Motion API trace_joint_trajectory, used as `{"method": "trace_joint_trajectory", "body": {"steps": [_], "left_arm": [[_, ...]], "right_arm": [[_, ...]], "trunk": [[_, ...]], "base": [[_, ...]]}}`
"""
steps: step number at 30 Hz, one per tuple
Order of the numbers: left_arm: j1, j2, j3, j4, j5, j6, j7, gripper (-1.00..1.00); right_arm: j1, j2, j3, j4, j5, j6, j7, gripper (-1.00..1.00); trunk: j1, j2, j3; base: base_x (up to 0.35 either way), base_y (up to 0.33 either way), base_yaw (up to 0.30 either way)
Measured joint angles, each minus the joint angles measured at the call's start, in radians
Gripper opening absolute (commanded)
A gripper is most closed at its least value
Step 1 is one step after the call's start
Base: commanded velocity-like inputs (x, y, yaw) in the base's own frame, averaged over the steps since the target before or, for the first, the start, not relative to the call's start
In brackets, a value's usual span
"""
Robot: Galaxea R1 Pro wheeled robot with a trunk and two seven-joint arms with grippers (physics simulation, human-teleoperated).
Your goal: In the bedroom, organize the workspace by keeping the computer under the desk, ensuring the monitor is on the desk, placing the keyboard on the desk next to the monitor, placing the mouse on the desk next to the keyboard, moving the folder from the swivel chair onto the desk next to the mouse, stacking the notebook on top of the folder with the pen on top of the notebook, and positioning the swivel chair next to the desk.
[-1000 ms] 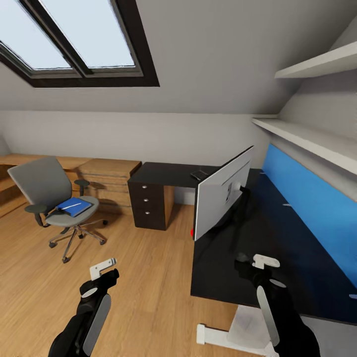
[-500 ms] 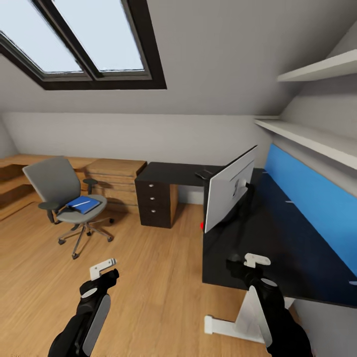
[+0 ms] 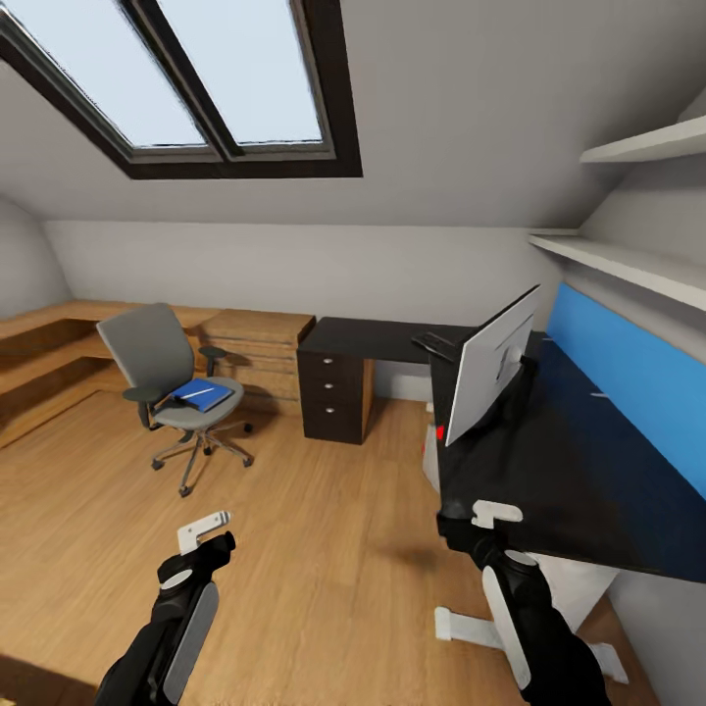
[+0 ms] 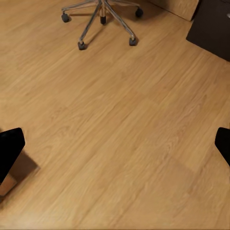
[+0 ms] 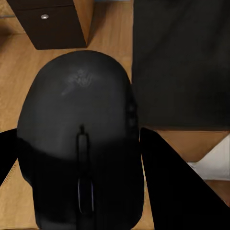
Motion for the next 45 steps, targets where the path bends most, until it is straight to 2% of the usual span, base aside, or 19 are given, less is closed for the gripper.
{"method": "trace_joint_trajectory", "body": {"steps": [7,16,19,24,26,29,30,33,34,35,36,39,45], "left_arm": [[0.000,0.000,0.000,0.000,0.000,0.000,0.000,1.00],[0.000,0.000,-0.001,0.010,0.000,0.000,-0.001,1.00],[0.000,-0.002,-0.002,0.017,-0.001,0.000,-0.001,1.00],[0.000,-0.005,-0.027,0.046,0.000,-0.002,-0.004,1.00],[0.000,-0.006,-0.063,0.065,0.000,-0.002,-0.006,1.00],[0.000,-0.007,-0.088,0.086,0.000,-0.002,-0.005,1.00],[0.000,-0.034,-0.099,0.169,0.006,-0.017,0.003,1.00],[0.000,-0.057,-0.100,0.252,0.004,-0.055,0.002,1.00],[0.000,-0.069,-0.101,0.382,0.006,-0.186,-0.001,1.00],[0.000,-0.075,-0.101,0.564,0.006,-0.310,-0.005,1.00],[0.000,-0.075,-0.100,0.614,0.005,-0.321,-0.005,1.00],[0.000,-0.075,-0.099,0.681,0.001,-0.346,-0.005,1.00],[0.000,-0.079,-0.100,0.738,-0.002,-0.376,-0.004,1.00]], "right_arm": [[0.000,0.001,0.005,0.007,0.002,0.000,0.000,-1.00],[0.000,0.000,0.075,0.056,0.004,-0.027,0.002,-1.00],[0.000,0.000,0.083,0.061,0.004,-0.040,0.002,-1.00],[0.000,-0.001,0.107,0.115,0.004,-0.087,0.004,-1.00],[0.000,-0.002,0.131,0.176,0.006,-0.156,0.004,-1.00],[-0.001,-0.002,0.143,0.271,0.007,-0.228,0.004,-1.00],[-0.002,-0.002,0.149,0.414,0.007,-0.422,0.005,-1.00],[-0.002,0.000,0.159,0.544,0.007,-0.545,0.006,-1.00],[-0.001,0.000,0.235,0.642,0.021,-0.672,0.004,-1.00],[0.000,-0.007,0.287,0.729,0.021,-0.724,0.003,-1.00],[0.000,-0.008,0.290,0.745,0.021,-0.733,0.003,-1.00],[0.000,-0.008,0.294,0.807,0.020,-0.790,0.002,-1.00],[0.000,-0.006,0.295,0.897,0.019,-0.908,-0.001,-1.00]], "trunk": [[0.000,0.000,0.000],[0.000,0.000,0.000],[-0.001,0.000,0.000],[-0.001,0.000,0.000],[-0.001,0.000,0.000],[0.000,0.000,0.000],[0.000,0.000,0.000],[-0.012,0.021,0.009],[-0.016,0.027,0.012],[-0.019,0.035,0.015],[-0.023,0.042,0.018],[-0.035,0.063,0.028],[-0.058,0.105,0.047]], "base": [[-0.136,0.311,0.266],[-0.014,0.303,0.259],[0.154,0.238,0.109],[0.258,0.194,0.024],[0.240,0.069,0.004],[0.085,0.023,0.001],[0.013,0.003,0.000],[0.005,0.001,0.000],[0.000,0.000,0.000],[0.000,0.000,0.000],[0.006,0.000,0.000],[0.071,0.000,0.000],[0.230,0.000,0.000]]}}
